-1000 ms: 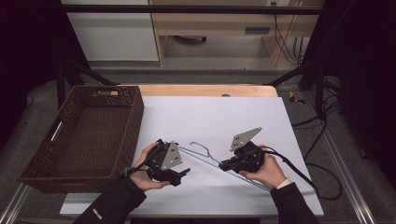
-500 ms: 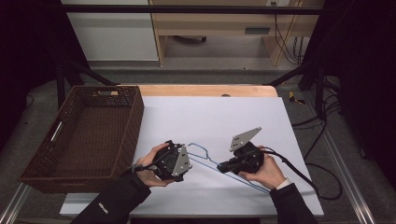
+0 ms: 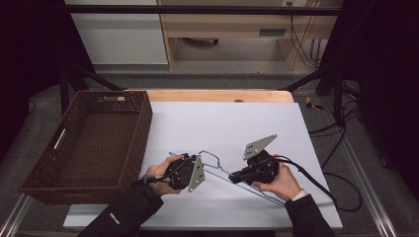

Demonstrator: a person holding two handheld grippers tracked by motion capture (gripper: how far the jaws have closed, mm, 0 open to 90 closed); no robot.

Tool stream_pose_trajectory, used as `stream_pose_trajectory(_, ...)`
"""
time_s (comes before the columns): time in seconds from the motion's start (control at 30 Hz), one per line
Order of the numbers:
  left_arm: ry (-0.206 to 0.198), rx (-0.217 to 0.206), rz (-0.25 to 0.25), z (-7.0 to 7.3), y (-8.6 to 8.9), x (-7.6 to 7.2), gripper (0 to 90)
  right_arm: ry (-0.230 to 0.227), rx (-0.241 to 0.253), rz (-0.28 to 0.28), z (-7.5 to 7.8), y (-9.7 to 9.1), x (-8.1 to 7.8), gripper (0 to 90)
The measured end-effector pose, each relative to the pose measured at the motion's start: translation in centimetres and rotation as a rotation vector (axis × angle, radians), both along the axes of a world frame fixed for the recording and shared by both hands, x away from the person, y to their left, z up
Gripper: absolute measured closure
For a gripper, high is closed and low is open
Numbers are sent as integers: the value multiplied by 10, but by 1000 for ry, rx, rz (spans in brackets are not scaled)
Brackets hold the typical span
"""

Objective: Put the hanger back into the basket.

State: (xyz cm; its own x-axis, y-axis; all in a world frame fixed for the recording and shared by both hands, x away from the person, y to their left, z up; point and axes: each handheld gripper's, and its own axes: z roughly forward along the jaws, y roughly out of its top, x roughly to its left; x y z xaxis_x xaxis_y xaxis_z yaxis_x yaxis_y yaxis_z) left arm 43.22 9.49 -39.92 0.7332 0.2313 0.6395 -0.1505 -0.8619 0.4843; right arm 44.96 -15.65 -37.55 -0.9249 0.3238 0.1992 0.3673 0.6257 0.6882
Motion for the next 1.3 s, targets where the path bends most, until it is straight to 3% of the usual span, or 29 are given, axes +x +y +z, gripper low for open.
stream_pose_trajectory(0.1,-3,3,-4,-1,0,0,741,2,-1,2,0,0,0,875)
stream_pose_trajectory(0.17,-16,28,-4,0,0,-1,801,2,3,2,0,0,0,875)
stream_pose_trajectory(0.2,-17,14,-4,-1,0,-1,805,5,6,2,0,0,0,874)
stream_pose_trajectory(0.43,-50,57,-20,-3,-2,-5,842,2,-5,-9,0,-1,2,873)
stream_pose_trajectory(0.57,-38,105,-31,-5,-3,-6,863,-15,-14,-22,1,-2,3,871)
stream_pose_trajectory(0.7,-36,112,-28,-5,-4,-7,869,-25,-13,-29,1,-2,3,869)
stream_pose_trajectory(0.8,-10,100,-18,-2,-5,-6,871,-34,-10,-39,2,-3,5,866)
stream_pose_trajectory(0.97,18,99,1,1,-7,-6,872,-58,1,-69,4,-5,4,786)
stream_pose_trajectory(1.03,43,106,34,3,-9,-5,872,-116,15,-121,8,-9,3,698)
stream_pose_trajectory(1.07,43,106,34,3,-9,-5,872,-116,15,-121,8,-9,3,698)
stream_pose_trajectory(1.2,59,111,74,6,-11,-3,872,-191,71,-229,15,-24,1,568)
stream_pose_trajectory(1.27,66,104,91,8,-11,-2,872,-215,79,-249,16,-27,1,524)
stream_pose_trajectory(1.3,70,100,109,10,-11,-1,872,-257,97,-288,17,-34,0,463)
